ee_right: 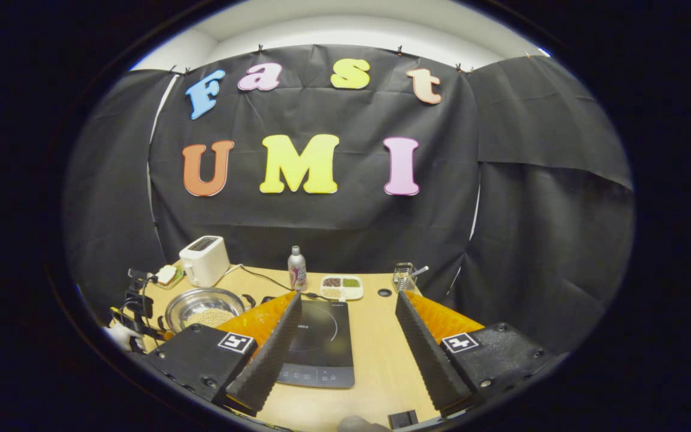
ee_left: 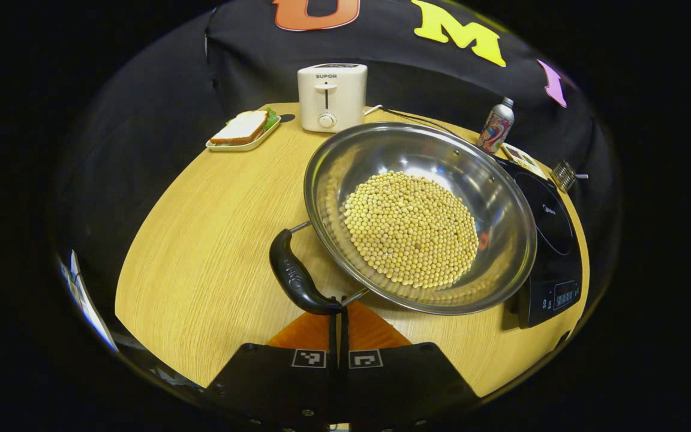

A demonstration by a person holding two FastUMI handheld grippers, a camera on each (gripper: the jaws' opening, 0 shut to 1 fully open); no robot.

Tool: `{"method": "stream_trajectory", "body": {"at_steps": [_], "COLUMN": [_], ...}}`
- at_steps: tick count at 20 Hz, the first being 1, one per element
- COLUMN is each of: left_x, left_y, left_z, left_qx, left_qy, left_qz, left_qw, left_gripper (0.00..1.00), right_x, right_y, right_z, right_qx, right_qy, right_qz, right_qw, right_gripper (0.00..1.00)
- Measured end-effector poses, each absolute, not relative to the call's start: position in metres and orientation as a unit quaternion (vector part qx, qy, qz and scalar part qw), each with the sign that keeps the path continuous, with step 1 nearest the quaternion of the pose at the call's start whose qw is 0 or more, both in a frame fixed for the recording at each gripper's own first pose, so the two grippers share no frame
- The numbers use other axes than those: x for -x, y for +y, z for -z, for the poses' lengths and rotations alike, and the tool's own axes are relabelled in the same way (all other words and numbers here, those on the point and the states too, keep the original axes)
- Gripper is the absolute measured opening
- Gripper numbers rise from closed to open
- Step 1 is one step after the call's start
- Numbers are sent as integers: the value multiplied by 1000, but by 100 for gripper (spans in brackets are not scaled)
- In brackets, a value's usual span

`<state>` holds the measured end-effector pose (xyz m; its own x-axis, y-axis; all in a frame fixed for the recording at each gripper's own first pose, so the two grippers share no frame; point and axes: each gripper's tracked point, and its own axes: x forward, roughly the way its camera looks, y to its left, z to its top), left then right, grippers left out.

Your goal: First push the handle of the pot to place it horizontally, then grasp the pot with both hands and set it on the induction cooktop.

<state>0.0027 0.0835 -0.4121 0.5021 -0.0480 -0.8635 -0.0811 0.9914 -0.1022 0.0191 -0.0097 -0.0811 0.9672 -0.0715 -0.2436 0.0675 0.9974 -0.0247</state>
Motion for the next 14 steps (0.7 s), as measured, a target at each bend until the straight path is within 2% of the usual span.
{"method": "stream_trajectory", "body": {"at_steps": [1, 2, 5, 6, 7, 14], "left_x": [-5, -8, -15, -17, -20, -40], "left_y": [86, 89, 95, 98, 100, 119], "left_z": [414, 413, 415, 415, 415, 416], "left_qx": [68, 71, 84, 89, 95, 124], "left_qy": [499, 498, 497, 496, 496, 490], "left_qz": [-14, -18, -28, -32, -36, -62], "left_qw": [864, 864, 863, 863, 863, 860], "left_gripper": [10, 0, 0, 10, 0, 0], "right_x": [-21, -22, -25, -26, -27, -30], "right_y": [-10, -10, -12, -12, -10, -8], "right_z": [82, 82, 81, 80, 80, 79], "right_qx": [9, 11, 11, 12, 13, 27], "right_qy": [123, 125, 127, 127, 127, 128], "right_qz": [35, 35, 36, 36, 35, 31], "right_qw": [992, 991, 991, 991, 991, 991], "right_gripper": [99, 99, 99, 99, 99, 97]}}
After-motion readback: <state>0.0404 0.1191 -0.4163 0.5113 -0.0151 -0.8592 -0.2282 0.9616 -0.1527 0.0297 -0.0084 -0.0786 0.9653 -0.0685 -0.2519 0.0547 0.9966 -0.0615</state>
